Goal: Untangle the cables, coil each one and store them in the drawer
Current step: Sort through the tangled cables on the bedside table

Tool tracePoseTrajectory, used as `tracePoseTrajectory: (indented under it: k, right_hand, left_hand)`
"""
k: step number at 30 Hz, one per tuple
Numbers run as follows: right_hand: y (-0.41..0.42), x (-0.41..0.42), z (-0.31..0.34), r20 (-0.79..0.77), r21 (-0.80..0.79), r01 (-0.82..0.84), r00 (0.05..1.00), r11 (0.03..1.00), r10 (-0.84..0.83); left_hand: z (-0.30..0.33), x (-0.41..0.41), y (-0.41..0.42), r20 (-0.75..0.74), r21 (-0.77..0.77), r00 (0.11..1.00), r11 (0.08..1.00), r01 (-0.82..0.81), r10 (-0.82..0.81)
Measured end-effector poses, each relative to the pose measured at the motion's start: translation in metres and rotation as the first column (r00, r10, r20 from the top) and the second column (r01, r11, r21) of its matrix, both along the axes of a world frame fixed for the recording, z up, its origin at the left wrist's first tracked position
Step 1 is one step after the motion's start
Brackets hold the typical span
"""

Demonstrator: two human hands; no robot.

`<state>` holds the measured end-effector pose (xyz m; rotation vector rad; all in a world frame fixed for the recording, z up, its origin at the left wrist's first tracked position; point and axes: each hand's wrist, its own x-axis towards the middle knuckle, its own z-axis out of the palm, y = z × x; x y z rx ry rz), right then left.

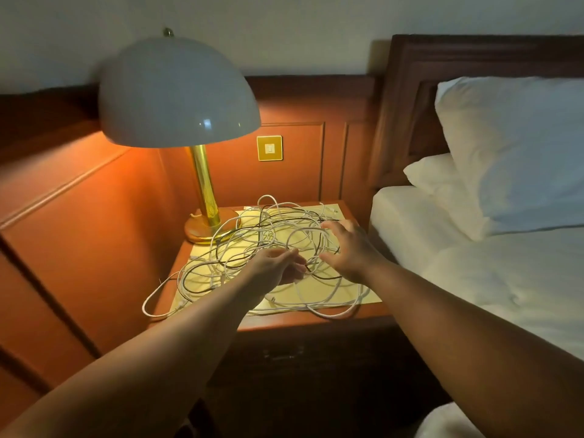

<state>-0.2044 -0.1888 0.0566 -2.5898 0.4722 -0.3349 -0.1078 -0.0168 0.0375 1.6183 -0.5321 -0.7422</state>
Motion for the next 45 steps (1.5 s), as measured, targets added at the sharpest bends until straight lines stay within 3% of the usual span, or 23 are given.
tracePoseTrajectory:
  k: [3,6,9,11,13,15,18,20,21,25,27,29,33,35,42,45]
  right_hand:
    - [0.006,-0.004,-0.005,-0.079,0.196,0.047,0.996,0.980,-0.032]
    - [0.014,-0.007,-0.015,-0.166,0.197,-0.005,0.985,0.980,0.039]
    - [0.020,-0.004,-0.021,-0.128,0.371,0.019,0.991,0.928,0.031]
    - [0.024,0.000,-0.016,-0.052,0.640,0.088,0.996,0.764,-0.071]
    - [0.025,0.005,-0.008,-0.018,0.907,0.108,0.976,0.407,-0.218]
    - [0.022,0.012,-0.002,-0.019,0.990,0.062,0.946,0.123,-0.324]
    - [0.018,0.020,-0.002,-0.135,0.990,0.143,0.910,-0.010,-0.392]
    - [0.018,0.023,-0.004,-0.218,0.972,0.234,0.900,-0.004,-0.378]
    - [0.019,0.023,-0.005,-0.235,0.962,0.268,0.903,0.045,-0.359]
    - [0.017,0.025,-0.016,-0.136,0.822,0.306,0.925,0.480,-0.355]
    - [0.013,0.025,-0.022,-0.094,0.775,0.302,0.924,0.556,-0.371]
    - [0.009,0.025,-0.030,-0.113,0.807,0.314,0.914,0.501,-0.390]
    - [0.002,0.024,-0.038,-0.217,0.968,0.250,0.896,0.037,-0.388]
    - [0.002,0.024,-0.036,-0.239,0.969,0.244,0.910,-0.031,-0.338]
    - [0.008,0.036,-0.039,-0.250,0.893,0.347,0.911,0.287,-0.327]
    - [0.007,0.038,-0.046,-0.188,0.811,0.329,0.929,0.484,-0.317]
  left_hand:
    - [0.009,-0.006,0.001,-0.178,-0.165,0.983,0.984,-0.071,0.041]
    - [0.016,-0.012,0.001,-0.328,-0.300,0.944,0.942,-0.152,0.048]
    - [0.017,-0.014,0.004,-0.454,-0.402,0.891,0.895,-0.191,-0.014]
    - [0.016,-0.014,0.008,-0.504,-0.441,0.861,0.876,-0.193,-0.064]
    - [0.014,-0.013,0.011,-0.527,-0.427,0.847,0.883,-0.192,-0.071]
    - [0.010,-0.014,0.014,-0.539,-0.352,0.841,0.918,-0.180,-0.041]
    - [-0.002,-0.016,0.013,-0.556,-0.159,0.829,0.972,-0.171,0.054]
    - [-0.010,-0.016,0.011,-0.539,-0.060,0.835,0.983,-0.173,0.113]
    - [-0.013,-0.016,0.009,-0.522,-0.030,0.843,0.984,-0.174,0.133]
    - [-0.014,-0.016,-0.001,-0.391,0.092,0.899,0.980,-0.177,0.199]
    - [-0.016,-0.015,-0.004,-0.303,0.154,0.930,0.973,-0.170,0.210]
    - [-0.018,-0.012,-0.006,-0.219,0.185,0.956,0.970,-0.158,0.197]
    - [-0.021,-0.002,-0.008,-0.105,0.176,0.975,0.969,-0.175,0.196]
    - [-0.022,-0.001,-0.009,-0.060,0.169,0.982,0.971,-0.168,0.181]
    - [-0.028,0.002,-0.021,0.030,0.113,0.985,0.978,-0.174,0.172]
    - [-0.032,0.005,-0.027,0.090,0.124,0.982,0.977,-0.176,0.165]
